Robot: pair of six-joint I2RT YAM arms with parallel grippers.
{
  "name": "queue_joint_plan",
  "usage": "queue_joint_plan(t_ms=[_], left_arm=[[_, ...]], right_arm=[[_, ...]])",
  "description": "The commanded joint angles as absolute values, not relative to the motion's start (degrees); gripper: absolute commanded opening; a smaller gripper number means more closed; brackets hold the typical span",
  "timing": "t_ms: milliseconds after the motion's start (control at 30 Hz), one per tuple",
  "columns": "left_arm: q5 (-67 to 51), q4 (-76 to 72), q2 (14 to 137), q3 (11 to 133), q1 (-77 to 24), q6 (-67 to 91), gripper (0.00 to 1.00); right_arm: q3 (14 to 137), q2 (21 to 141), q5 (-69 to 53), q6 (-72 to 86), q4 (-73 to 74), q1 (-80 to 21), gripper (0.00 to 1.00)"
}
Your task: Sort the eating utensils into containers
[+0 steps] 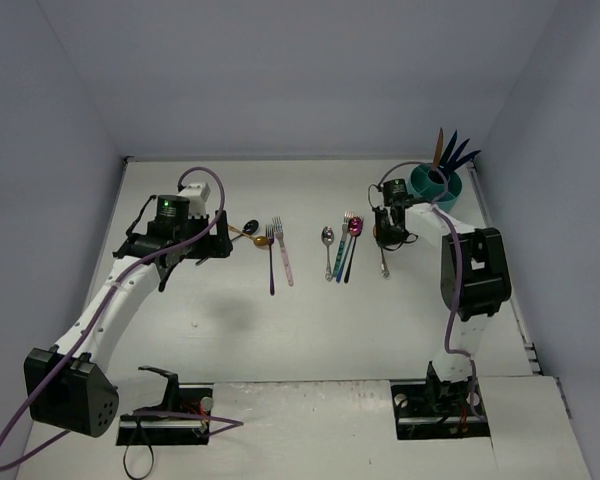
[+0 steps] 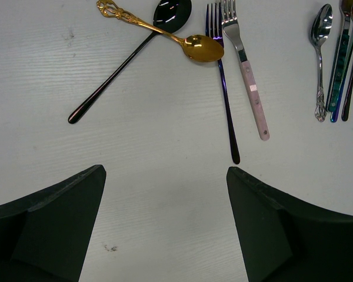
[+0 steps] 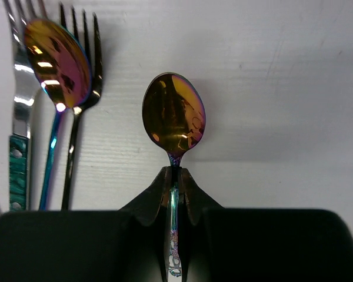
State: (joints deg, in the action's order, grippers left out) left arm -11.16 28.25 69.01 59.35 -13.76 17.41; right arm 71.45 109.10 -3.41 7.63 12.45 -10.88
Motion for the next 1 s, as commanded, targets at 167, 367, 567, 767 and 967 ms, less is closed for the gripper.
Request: queue_joint_plan(t_ms=[167, 367, 567, 767, 967], left_arm=[[-12.0, 27.0, 68.2, 62.1, -13.7, 18.3, 0.82], [-12.1, 26.9, 67.9, 62.1, -13.6, 18.3, 0.82], [-12.4, 26.9, 67.7, 62.1, -13.6, 18.5, 0.81], [-11.8, 26.8, 66.6, 62.1, -13.5, 18.4, 0.82], [-11.9, 26.8, 66.7, 62.1, -13.4, 18.4, 0.82]], right_arm=[[84.3, 100.9, 6.7, 4.3, 8.3, -10.5, 0.00], [84.5, 98.5, 8.8, 2.8, -9.9, -8.6, 0.00], [80.8, 99.6, 13.1, 0.1, -27.0, -6.2, 0.00], [81.7, 104.1, 15.7, -2.9, -36.3, -4.3, 0.00], [81.8, 108.2, 17.4, -3.3, -41.4, -3.3, 0.00]])
